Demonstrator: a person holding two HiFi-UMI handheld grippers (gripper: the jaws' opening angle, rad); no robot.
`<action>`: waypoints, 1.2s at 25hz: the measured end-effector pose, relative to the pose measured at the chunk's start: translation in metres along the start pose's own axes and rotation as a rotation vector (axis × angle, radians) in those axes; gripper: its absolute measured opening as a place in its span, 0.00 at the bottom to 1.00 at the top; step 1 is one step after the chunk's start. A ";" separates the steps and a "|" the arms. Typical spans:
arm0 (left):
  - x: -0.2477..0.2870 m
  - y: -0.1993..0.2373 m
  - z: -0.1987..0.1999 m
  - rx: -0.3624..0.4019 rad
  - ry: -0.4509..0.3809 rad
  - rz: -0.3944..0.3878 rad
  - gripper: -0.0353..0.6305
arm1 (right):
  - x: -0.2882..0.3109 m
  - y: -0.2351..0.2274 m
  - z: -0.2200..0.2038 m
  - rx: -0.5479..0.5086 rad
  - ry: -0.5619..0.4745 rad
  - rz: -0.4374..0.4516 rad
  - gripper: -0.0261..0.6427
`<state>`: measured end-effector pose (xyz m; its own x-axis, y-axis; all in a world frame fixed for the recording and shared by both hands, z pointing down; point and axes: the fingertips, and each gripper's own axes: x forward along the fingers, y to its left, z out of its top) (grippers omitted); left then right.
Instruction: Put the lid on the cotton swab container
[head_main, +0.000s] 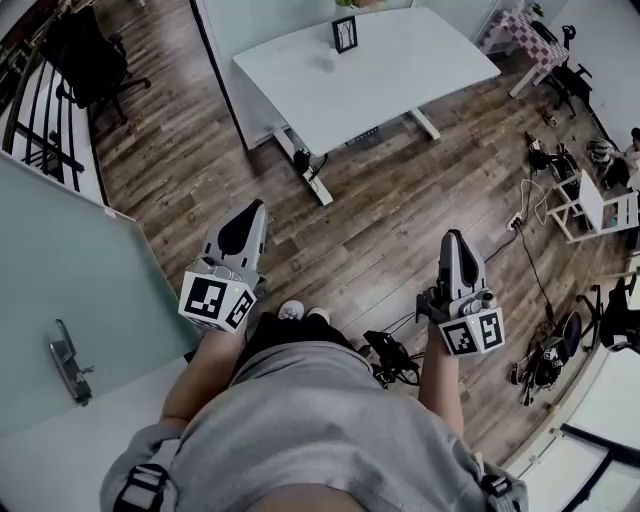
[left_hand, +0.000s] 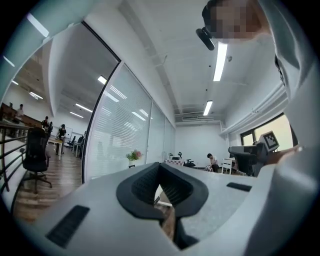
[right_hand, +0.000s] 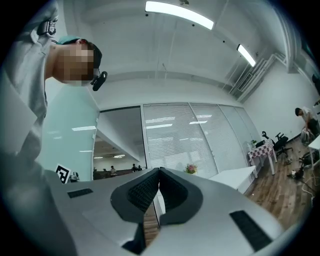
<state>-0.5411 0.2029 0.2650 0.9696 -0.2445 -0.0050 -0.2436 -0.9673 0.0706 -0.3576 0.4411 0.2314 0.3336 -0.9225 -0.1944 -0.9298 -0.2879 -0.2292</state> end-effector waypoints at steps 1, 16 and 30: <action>0.001 0.000 -0.001 -0.002 0.000 0.000 0.06 | 0.001 0.000 0.001 -0.012 0.002 0.002 0.08; 0.020 0.004 -0.006 0.003 -0.003 0.036 0.06 | 0.005 -0.029 0.007 -0.028 0.001 -0.015 0.08; 0.127 0.046 -0.011 -0.006 -0.029 -0.002 0.06 | 0.062 -0.096 0.007 -0.061 0.015 -0.115 0.08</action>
<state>-0.4292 0.1277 0.2785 0.9690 -0.2448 -0.0339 -0.2417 -0.9673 0.0770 -0.2466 0.4129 0.2350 0.4364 -0.8862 -0.1557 -0.8935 -0.4065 -0.1908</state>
